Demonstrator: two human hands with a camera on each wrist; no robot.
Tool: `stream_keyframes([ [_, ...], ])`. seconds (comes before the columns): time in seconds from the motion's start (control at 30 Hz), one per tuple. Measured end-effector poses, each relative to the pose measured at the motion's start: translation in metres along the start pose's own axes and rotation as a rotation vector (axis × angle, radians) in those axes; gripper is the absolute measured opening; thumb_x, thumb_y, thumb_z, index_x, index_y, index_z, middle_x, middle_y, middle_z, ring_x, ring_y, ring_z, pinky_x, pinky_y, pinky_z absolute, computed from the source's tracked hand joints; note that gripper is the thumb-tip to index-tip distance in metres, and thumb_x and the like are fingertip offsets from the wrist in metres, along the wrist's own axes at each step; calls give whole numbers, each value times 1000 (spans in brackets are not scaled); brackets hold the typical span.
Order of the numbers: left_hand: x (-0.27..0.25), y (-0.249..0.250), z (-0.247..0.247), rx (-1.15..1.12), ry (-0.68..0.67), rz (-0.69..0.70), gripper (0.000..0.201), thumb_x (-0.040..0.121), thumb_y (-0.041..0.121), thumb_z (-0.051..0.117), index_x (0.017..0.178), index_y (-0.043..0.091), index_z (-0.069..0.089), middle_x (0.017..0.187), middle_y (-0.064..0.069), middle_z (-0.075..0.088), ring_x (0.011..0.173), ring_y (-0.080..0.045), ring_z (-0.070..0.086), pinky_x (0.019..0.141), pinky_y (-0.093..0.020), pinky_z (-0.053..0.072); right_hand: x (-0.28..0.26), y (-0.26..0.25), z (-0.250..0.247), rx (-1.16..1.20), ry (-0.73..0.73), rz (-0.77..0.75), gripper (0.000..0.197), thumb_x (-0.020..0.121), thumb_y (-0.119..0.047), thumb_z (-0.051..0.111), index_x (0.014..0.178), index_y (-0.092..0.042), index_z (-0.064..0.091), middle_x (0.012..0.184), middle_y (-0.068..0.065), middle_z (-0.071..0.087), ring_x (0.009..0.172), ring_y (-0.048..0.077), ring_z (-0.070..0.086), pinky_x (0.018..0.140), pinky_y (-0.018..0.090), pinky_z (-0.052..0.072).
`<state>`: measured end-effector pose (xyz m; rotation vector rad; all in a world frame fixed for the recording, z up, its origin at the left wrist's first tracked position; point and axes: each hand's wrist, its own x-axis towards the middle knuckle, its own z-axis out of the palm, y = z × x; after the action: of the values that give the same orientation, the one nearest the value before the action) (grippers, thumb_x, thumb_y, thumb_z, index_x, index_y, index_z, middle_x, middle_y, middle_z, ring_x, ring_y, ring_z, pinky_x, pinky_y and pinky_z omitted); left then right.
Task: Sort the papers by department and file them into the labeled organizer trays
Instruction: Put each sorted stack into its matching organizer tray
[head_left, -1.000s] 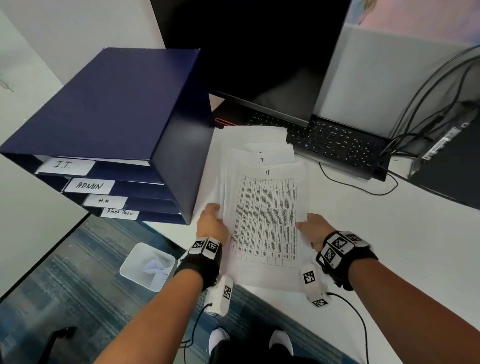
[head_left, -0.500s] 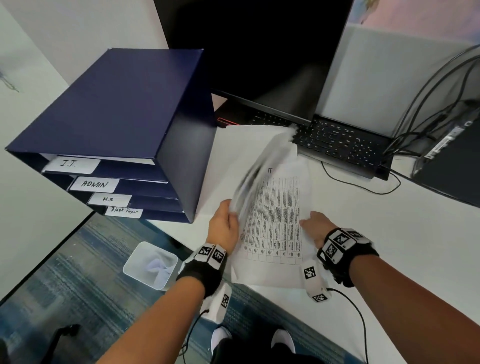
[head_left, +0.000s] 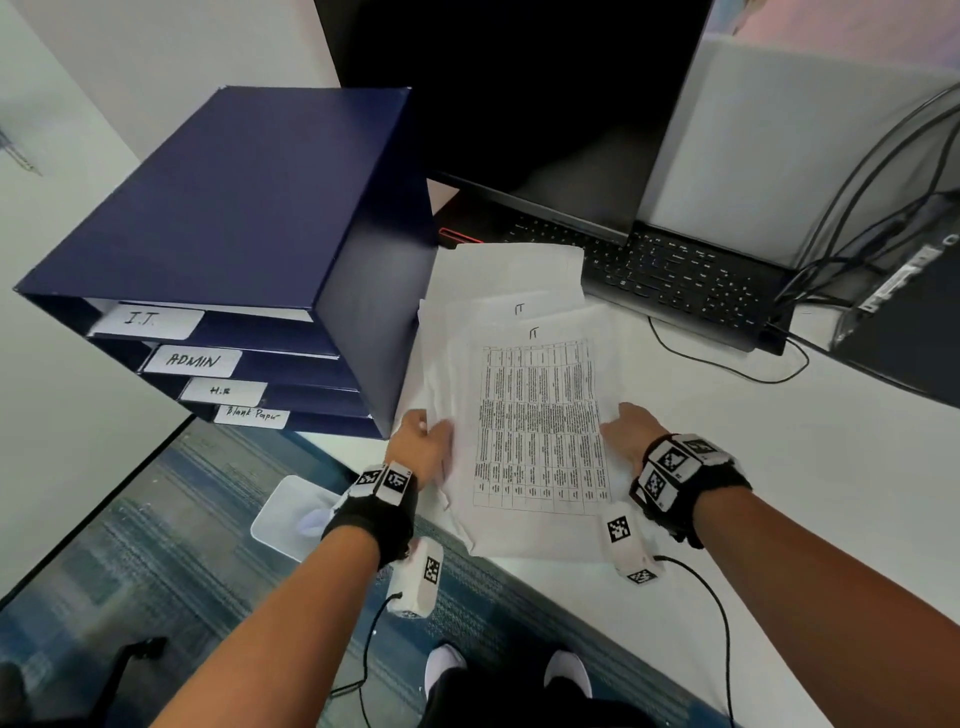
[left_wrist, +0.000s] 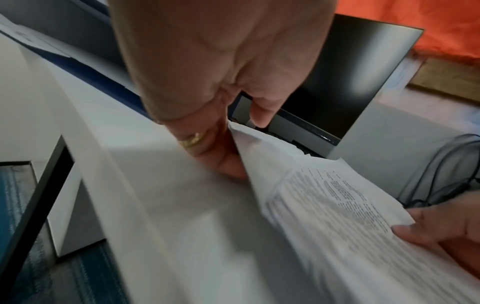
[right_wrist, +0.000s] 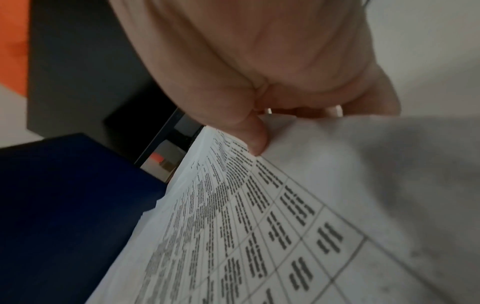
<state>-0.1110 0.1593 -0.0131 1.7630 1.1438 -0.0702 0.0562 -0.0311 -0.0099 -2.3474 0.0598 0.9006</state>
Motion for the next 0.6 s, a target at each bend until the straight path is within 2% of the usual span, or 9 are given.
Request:
stream_keyframes([
  [0.03,-1,7,3,29,4,5,53,92,37,47,137,11,33,121,-12,56,107,-30,55,92,-31,40,0,-1,1,-95,-30,-28,50,99,-11,36,146,1,22,153,16,29,137,30,34,107,30,31],
  [0.07,-2,11,7,65,5,21,55,93,38,44,137,8,31,125,-13,54,108,-31,55,91,-31,41,-4,-4,3,-158,-77,-42,52,100,-11,35,148,0,19,154,16,26,139,30,31,108,30,29],
  [0.2,-11,24,22,184,-68,64,38,99,29,42,122,0,37,115,-19,58,90,-29,57,64,-27,41,-11,-5,13,-256,-105,-154,46,101,-10,31,144,5,24,146,24,35,133,36,37,105,34,33],
  [0.23,-11,25,23,201,-82,67,32,99,24,42,120,0,37,112,-19,59,86,-28,57,62,-26,42,-12,-4,13,-280,-118,-156,45,102,-12,31,144,5,25,147,23,34,133,36,38,105,33,34],
  [0.33,-7,17,22,208,-65,72,21,98,15,41,114,2,39,101,-17,60,91,-33,60,70,-32,44,-10,4,9,-233,-86,-108,49,100,-25,38,144,-4,28,147,18,37,132,33,39,104,34,34],
  [0.43,-7,4,13,28,-54,101,12,95,19,43,102,9,44,90,-8,63,79,-28,63,69,-35,53,-4,15,4,-201,92,-135,50,93,-34,52,135,-9,40,135,16,46,122,34,47,101,41,41],
  [0.5,-4,-7,8,-117,-115,89,24,94,25,46,115,15,45,105,-6,68,88,-24,69,80,-41,57,-4,18,0,14,147,-204,57,91,-34,57,139,-13,36,137,13,45,124,30,46,104,42,40],
  [0.53,-5,-10,5,-176,-148,91,31,94,27,47,124,20,44,113,-5,68,94,-22,69,86,-43,56,-5,18,-2,172,129,-228,59,91,-32,58,142,-14,33,135,11,46,122,27,48,102,38,41],
  [0.6,-10,-9,1,-251,-172,112,32,96,23,46,128,24,44,114,-1,69,97,-18,70,89,-43,54,-8,14,-7,409,27,-219,58,92,-27,59,143,-17,32,127,3,49,112,21,53,97,32,43],
])
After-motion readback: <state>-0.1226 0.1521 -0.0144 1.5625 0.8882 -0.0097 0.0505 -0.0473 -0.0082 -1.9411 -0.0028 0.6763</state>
